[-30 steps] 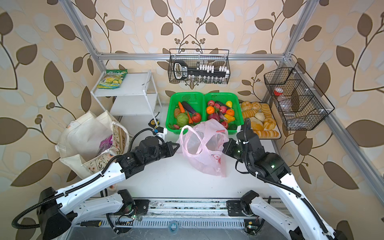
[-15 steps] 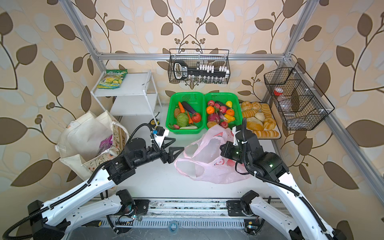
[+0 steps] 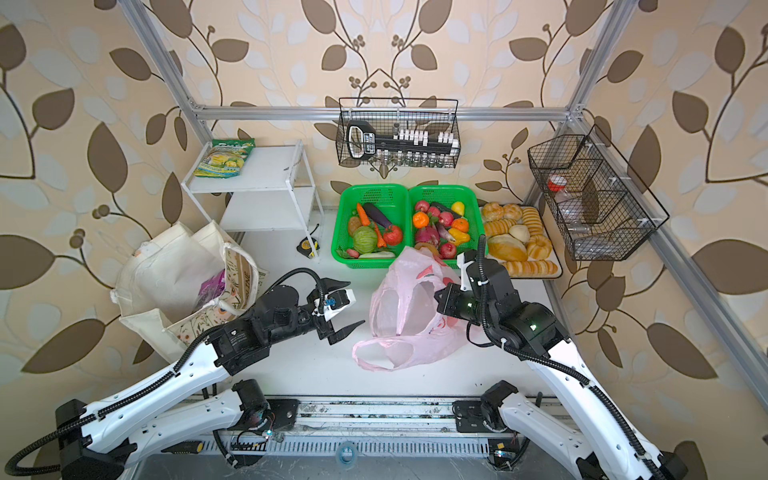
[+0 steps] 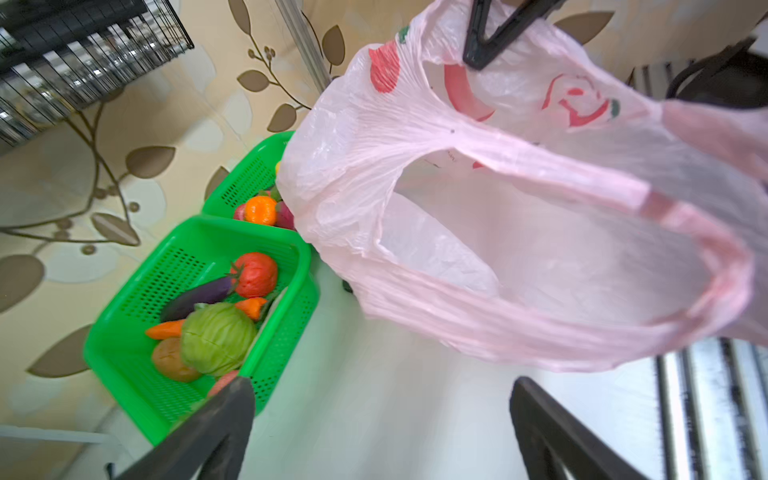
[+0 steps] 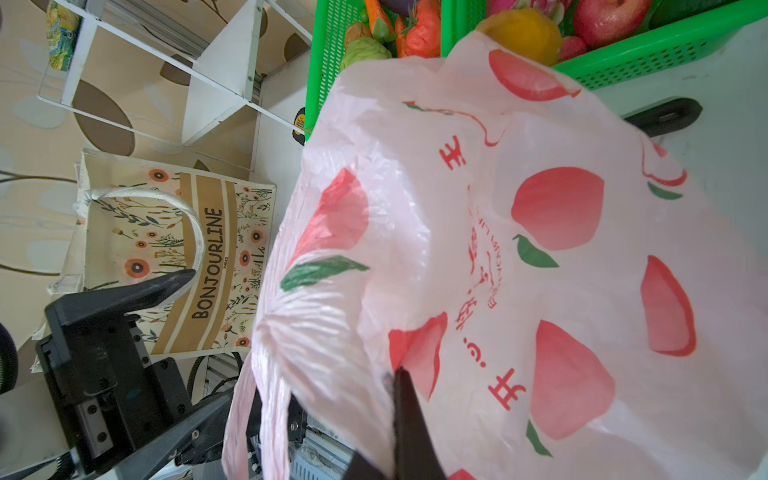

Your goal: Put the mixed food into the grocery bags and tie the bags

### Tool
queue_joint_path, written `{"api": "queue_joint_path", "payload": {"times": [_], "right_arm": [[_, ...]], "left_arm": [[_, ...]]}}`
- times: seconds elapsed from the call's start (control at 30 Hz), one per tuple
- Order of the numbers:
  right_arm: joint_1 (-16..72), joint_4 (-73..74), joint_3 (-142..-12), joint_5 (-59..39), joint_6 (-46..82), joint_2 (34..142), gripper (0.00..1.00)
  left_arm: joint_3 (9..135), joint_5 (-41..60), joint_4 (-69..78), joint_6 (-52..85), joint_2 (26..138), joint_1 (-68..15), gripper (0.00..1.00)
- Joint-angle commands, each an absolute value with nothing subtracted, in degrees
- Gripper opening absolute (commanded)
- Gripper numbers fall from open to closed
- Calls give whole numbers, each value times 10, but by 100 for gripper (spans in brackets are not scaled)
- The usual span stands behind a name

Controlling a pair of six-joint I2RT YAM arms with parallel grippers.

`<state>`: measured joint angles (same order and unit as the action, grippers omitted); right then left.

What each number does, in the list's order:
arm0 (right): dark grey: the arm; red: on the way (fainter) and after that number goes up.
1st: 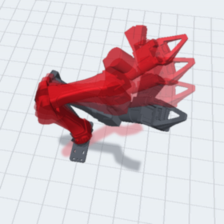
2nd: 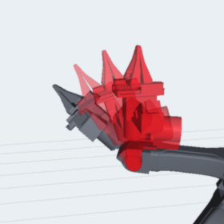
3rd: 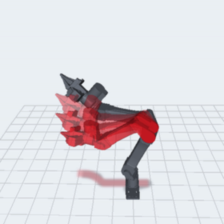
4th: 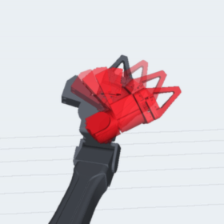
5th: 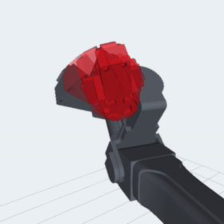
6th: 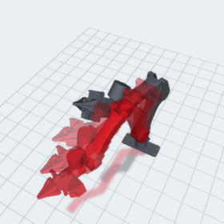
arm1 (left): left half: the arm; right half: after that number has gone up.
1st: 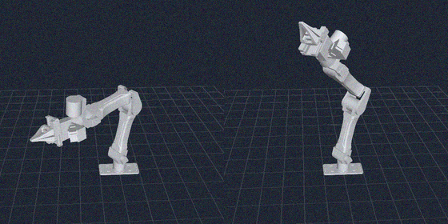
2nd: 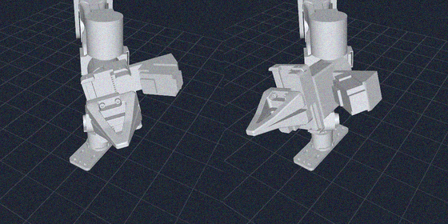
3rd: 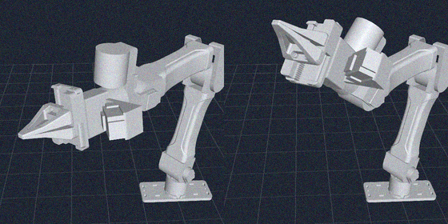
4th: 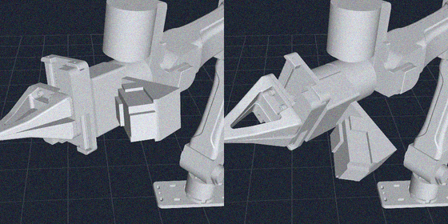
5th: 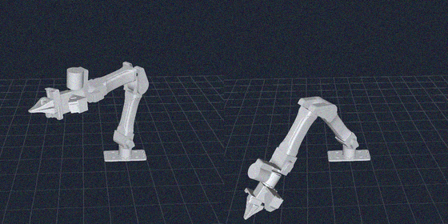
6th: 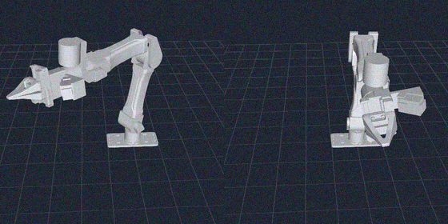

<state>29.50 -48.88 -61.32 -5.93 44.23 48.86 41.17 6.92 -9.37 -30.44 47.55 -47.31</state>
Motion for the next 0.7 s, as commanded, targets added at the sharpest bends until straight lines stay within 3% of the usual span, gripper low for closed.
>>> {"api": "queue_joint_path", "payload": {"times": [0.0,0.1,0.4,0.67], "right_arm": [[293,-466,-598,-78,435,484,0],[282,-451,-584,-98,454,485,0],[258,-415,-562,-158,482,491,0],[256,-415,-555,-157,478,480,0]], "left_arm": [[425,59,-101,-388,466,-477,97],[419,93,-99,-390,471,-490,96],[416,44,-24,-406,502,-571,97],[450,52,3,-390,570,-583,83]]}}
